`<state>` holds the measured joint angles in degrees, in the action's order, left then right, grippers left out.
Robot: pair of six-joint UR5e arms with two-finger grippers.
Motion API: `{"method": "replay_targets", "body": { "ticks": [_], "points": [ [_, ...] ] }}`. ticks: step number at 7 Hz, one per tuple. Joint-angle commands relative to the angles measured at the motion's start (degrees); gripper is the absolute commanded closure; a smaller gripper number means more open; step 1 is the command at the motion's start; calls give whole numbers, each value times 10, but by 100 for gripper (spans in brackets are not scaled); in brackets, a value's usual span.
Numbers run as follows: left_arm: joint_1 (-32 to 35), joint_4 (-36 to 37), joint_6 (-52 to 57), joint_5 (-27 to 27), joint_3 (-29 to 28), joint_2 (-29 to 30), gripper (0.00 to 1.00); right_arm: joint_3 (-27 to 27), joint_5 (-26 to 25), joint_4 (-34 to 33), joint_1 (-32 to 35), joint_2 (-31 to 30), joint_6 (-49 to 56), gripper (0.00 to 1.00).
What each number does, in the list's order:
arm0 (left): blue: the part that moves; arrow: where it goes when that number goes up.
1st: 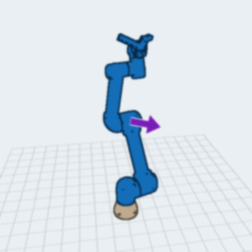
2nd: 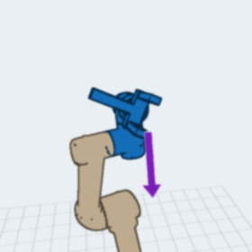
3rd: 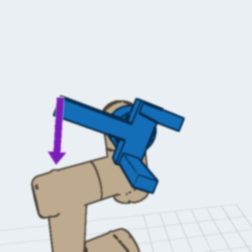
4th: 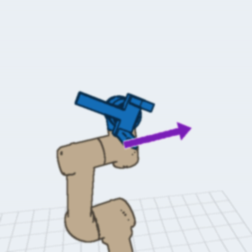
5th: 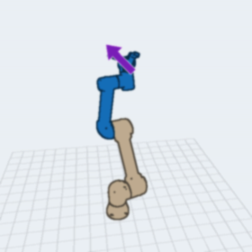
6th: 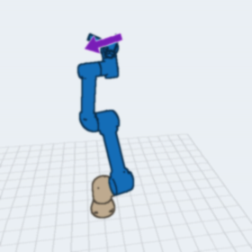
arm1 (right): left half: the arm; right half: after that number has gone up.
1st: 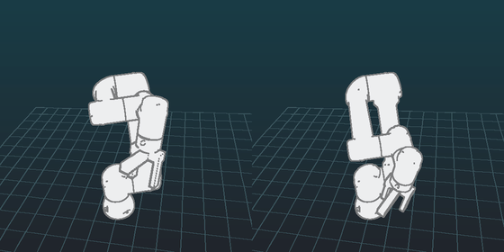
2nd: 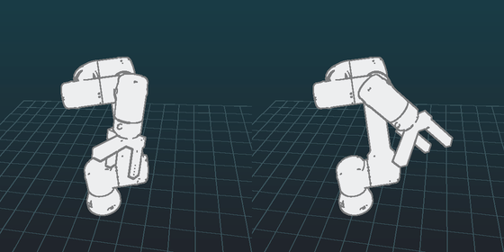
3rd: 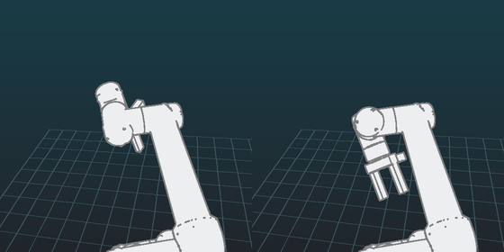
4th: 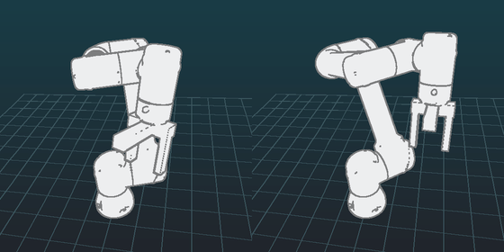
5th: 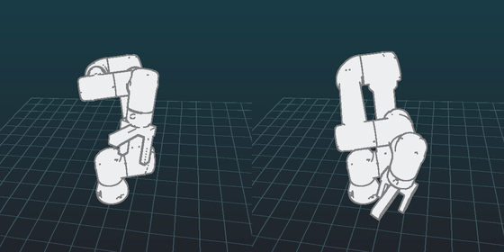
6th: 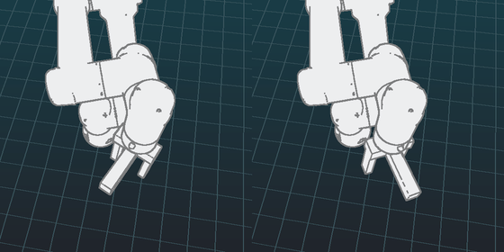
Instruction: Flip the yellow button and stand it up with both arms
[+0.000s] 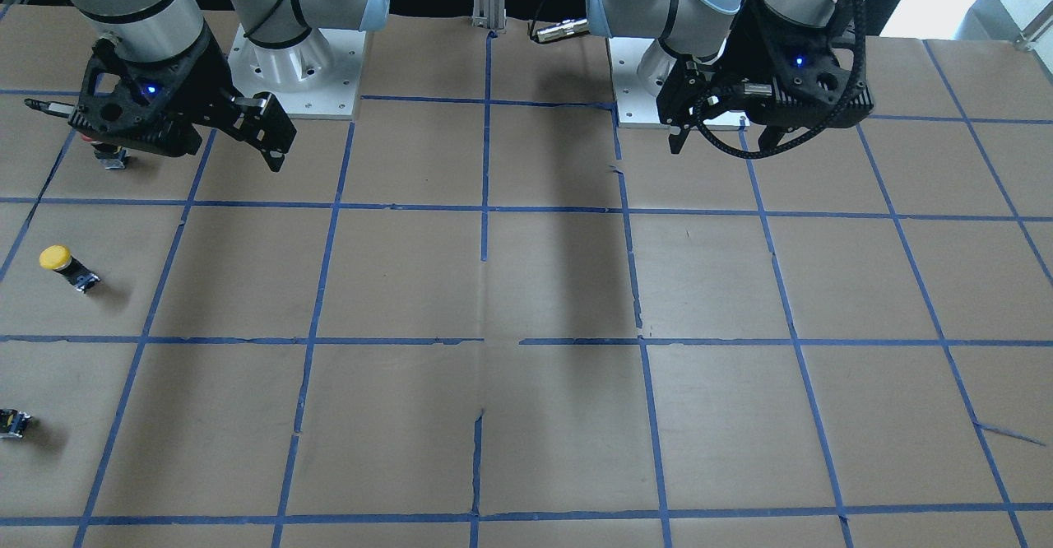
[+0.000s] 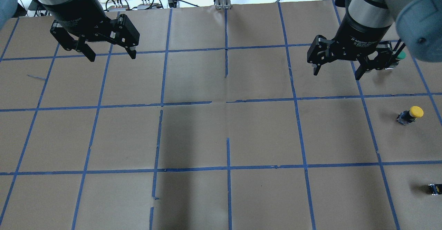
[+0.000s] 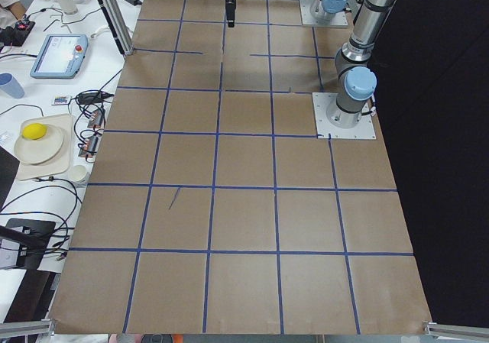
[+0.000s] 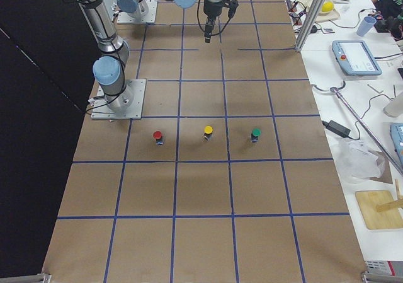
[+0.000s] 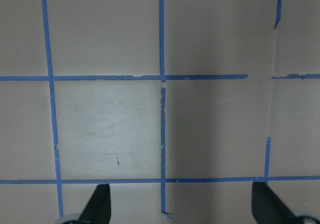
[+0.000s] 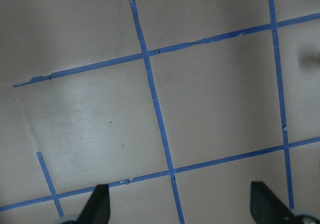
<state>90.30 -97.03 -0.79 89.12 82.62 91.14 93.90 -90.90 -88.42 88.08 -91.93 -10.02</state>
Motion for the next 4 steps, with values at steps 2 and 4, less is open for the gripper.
{"method": "replay_targets", "body": {
  "ticks": [2,4],
  "points": [
    [0,0,1,0,0,0,0,3,0,3,0,0,0,0],
    [0,0,0,0,1,0,0,-7,2,5,2,0,-1,0]
  ]
}}
